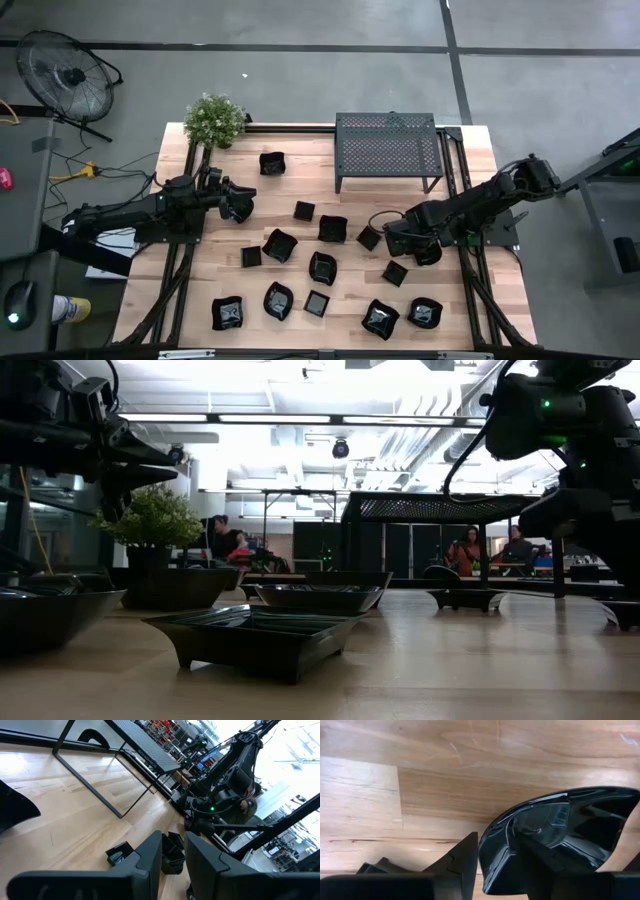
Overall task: Pick & Place Mini shaped plates
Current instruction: Put the black leaf-shaped plate on the shelf
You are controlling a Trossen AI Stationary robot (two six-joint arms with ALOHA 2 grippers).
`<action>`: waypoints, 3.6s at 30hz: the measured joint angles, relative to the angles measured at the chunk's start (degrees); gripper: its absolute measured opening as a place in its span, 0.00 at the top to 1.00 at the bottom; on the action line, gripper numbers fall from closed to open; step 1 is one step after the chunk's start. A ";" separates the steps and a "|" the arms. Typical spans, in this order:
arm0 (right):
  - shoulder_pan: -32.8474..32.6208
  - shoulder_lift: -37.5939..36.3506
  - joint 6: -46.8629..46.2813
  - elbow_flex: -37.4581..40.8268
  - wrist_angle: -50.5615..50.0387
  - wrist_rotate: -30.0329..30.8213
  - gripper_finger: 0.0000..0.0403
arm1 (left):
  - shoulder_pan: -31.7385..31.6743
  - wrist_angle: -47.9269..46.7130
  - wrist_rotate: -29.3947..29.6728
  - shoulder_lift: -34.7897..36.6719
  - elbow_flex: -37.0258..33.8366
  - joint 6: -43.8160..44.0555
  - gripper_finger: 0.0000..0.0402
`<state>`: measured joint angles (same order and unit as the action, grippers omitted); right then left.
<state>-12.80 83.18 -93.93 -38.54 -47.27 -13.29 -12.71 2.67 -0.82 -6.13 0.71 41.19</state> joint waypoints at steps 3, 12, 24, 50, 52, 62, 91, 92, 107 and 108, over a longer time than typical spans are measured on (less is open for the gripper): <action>0.00 0.00 0.23 0.00 0.19 -0.36 0.75 | -0.02 -0.01 0.00 0.00 0.00 0.00 0.80; 0.00 -0.02 0.52 -0.09 0.70 -0.82 0.91 | 0.00 -0.02 0.00 0.00 0.00 0.02 0.80; -0.02 -0.04 1.67 -0.80 0.35 -2.46 0.99 | -0.01 -0.01 0.00 -0.02 0.00 0.01 0.80; -2.27 -0.02 17.05 -28.79 -33.25 3.48 1.00 | 0.00 -0.02 0.00 -0.02 0.00 0.01 0.80; -2.27 -0.02 20.51 -32.72 -38.03 5.63 1.00 | -0.01 -0.02 0.00 -0.02 0.00 0.02 0.80; 1.02 0.43 51.77 -45.84 -42.73 21.60 1.00 | -0.01 -0.02 0.00 -0.02 0.00 0.02 0.80; 38.79 2.94 112.00 -46.03 -38.08 45.96 1.00 | -0.01 -0.04 0.00 -0.02 0.00 0.00 0.80; 39.86 3.49 112.40 -46.03 -37.87 45.98 1.00 | -0.01 -0.02 -0.01 -0.01 0.00 0.01 0.80; 49.04 11.66 113.44 -46.03 -33.47 44.63 1.00 | 0.00 -0.21 0.00 0.00 0.00 0.02 0.80; 49.24 11.84 113.44 -46.03 -33.31 44.70 1.00 | 0.00 -0.20 -0.01 -0.02 0.00 0.01 0.80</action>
<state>36.45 95.02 19.51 -84.58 -80.57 31.41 -12.71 2.48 -0.84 -6.15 0.71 41.21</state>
